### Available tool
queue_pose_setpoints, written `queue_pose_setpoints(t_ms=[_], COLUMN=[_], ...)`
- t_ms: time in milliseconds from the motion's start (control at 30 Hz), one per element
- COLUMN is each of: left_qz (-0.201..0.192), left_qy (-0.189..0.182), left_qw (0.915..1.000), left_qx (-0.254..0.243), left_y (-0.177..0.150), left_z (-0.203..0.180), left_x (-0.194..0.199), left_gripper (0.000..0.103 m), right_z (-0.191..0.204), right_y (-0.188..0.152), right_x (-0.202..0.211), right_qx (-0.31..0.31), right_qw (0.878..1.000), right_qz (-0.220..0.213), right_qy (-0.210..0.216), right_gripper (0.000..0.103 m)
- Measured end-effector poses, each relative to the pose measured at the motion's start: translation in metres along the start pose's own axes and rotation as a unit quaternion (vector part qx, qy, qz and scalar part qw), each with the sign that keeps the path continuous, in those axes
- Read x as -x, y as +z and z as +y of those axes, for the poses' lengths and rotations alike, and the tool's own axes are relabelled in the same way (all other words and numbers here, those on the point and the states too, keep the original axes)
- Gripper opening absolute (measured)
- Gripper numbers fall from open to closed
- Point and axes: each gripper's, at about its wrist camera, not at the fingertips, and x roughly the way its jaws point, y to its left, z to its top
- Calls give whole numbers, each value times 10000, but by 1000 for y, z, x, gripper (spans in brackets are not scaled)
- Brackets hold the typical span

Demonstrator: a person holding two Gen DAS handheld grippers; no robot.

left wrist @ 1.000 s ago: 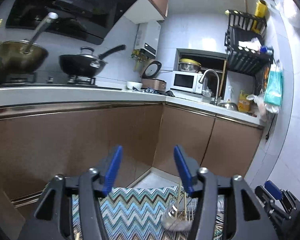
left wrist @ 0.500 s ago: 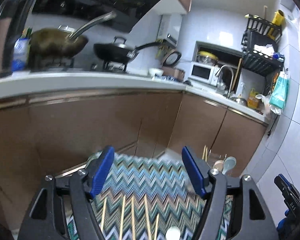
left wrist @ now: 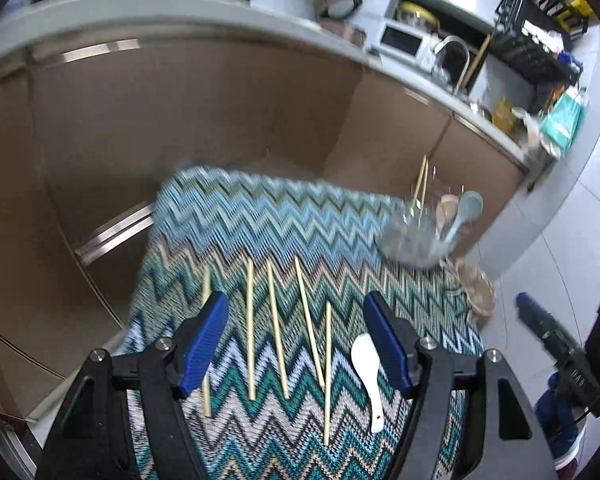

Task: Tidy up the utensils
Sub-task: 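Grasp another white spoon with the right tool while the left tool grasps a chopstick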

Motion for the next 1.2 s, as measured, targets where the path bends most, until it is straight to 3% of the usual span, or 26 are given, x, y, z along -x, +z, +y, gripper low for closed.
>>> queue_pose_setpoints(t_ms=[200, 300, 600, 933, 1200], left_qz=[844, 1181, 2056, 2510, 2532], left_qy=[-192, -206, 172, 369, 515], left_qw=[9962, 9928, 9785, 9672, 9653], left_qx=[-45, -38, 60, -155, -375], left_y=[-4, 0, 21, 27, 25], left_z=[-11, -15, -13, -20, -22], left_x=[-65, -93, -191, -247, -259], left_gripper=[67, 59, 40, 16, 8], right_z=[-10, -15, -34, -45, -42], right_y=[-28, -40, -62, -68, -74], right_x=[-48, -66, -119, -162, -192], right_qx=[-171, -231, -325, -216, 71], right_qw=[9949, 9910, 9768, 9623, 9484], right_qz=[922, 1210, 1970, 2467, 2872], right_qy=[380, 521, 770, 1124, 1340], right_gripper=[36, 35, 32, 25, 12])
